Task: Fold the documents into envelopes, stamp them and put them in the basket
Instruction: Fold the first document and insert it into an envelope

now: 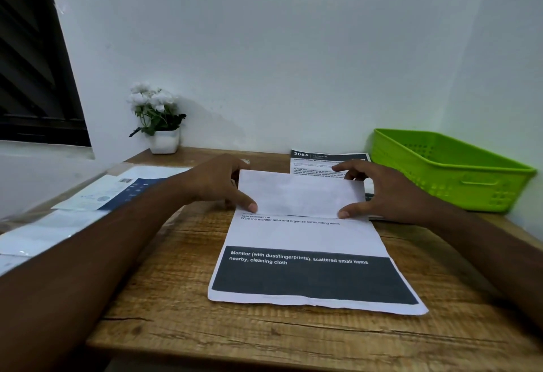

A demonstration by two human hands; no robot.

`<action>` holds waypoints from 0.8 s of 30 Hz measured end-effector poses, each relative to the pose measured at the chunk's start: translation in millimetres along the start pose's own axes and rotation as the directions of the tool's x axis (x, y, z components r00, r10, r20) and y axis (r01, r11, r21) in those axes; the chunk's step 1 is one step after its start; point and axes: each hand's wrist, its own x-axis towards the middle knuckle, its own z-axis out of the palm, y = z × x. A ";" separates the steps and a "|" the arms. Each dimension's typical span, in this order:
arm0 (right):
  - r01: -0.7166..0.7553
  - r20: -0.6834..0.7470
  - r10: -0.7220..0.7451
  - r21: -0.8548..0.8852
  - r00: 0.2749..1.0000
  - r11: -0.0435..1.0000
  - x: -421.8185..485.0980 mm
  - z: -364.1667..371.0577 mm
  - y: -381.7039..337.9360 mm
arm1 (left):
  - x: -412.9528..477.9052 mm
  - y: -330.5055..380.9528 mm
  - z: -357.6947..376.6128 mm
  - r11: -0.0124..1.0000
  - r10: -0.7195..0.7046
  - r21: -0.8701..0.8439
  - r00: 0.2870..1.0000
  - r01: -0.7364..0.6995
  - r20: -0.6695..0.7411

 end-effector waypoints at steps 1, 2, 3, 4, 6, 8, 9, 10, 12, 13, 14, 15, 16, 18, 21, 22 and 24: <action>-0.002 -0.003 0.002 -0.013 1.000 1.000 -0.2 -0.4 -0.3 | -0.5 0.9 -1.2 1.000 0.012 0.009 1.000 -0.012 -0.005; 0.000 -0.009 -0.001 -0.025 1.000 1.000 -0.2 -1.0 -0.3 | -1.0 1.3 -2.3 0.999 0.027 0.018 1.000 -0.027 -0.010; 0.006 -0.015 -0.007 -0.030 1.000 1.000 0.2 -1.8 -0.5 | -1.4 1.3 -3.3 0.999 0.044 0.024 0.999 -0.043 -0.016; 0.014 -0.022 -0.015 -0.026 1.000 1.000 0.6 -2.7 -0.8 | -1.7 0.7 -3.9 0.998 0.065 0.025 0.998 -0.065 -0.024; 0.029 -0.039 -0.029 0.006 0.999 1.000 1.2 -4.9 -2.6 | -2.1 -0.7 -5.9 0.994 0.110 0.025 0.993 -0.109 -0.040; 0.042 -0.045 -0.040 0.065 0.998 0.997 0.7 -7.6 -6.2 | -2.4 -2.7 -8.3 0.990 0.144 0.006 0.990 -0.143 -0.016; 0.052 -0.036 -0.048 0.097 0.998 0.994 -0.4 -9.6 -7.9 | -2.6 -3.2 -9.7 0.988 0.157 0.004 0.988 -0.157 0.011; 0.070 -0.016 -0.068 0.125 0.998 0.990 -2.1 -12.0 -10.0 | -2.7 -3.9 -11.1 0.987 0.161 0.007 0.986 -0.161 0.046; 0.111 0.039 -0.118 0.156 0.992 0.981 -5.5 -15.9 -12.4 | -3.2 -6.0 -14.4 0.988 0.144 0.027 0.978 -0.149 0.150; 0.126 0.067 -0.138 0.160 0.988 0.979 -6.4 -17.4 -13.3 | -3.3 -7.0 -16.5 0.989 0.129 0.047 0.970 -0.141 0.206; 0.137 0.095 -0.153 0.156 0.984 0.978 -6.9 -18.4 -13.5 | -3.4 -7.8 -18.3 0.988 0.118 0.066 0.962 -0.138 0.245; 0.148 0.123 -0.167 0.151 0.978 0.977 -7.0 -19.1 -14.0 | -3.3 -8.7 -20.2 0.986 0.117 0.086 0.956 -0.145 0.268; 0.161 0.147 -0.182 0.144 0.972 0.976 -6.9 -19.3 -14.1 | -3.0 -9.5 -21.8 0.980 0.127 0.110 0.950 -0.164 0.284; 0.187 0.189 -0.210 0.133 0.959 0.973 -6.9 -19.8 -15.1 | -2.3 -10.4 -22.7 0.974 0.138 0.130 0.944 -0.183 0.298; 0.214 0.240 -0.244 0.144 0.940 0.966 -8.3 -20.8 -17.7 | -0.9 -10.1 -20.5 0.977 0.138 0.113 0.945 -0.178 0.297; 0.213 0.252 -0.245 0.149 0.936 0.966 -8.6 -20.8 -18.1 | -1.2 -9.7 -19.0 0.979 0.133 0.105 0.942 -0.173 0.308; 0.206 0.273 -0.239 0.146 0.932 0.968 -8.5 -21.0 -18.3 | -3.8 -4.8 -17.5 0.983 0.118 0.099 0.944 -0.155 0.310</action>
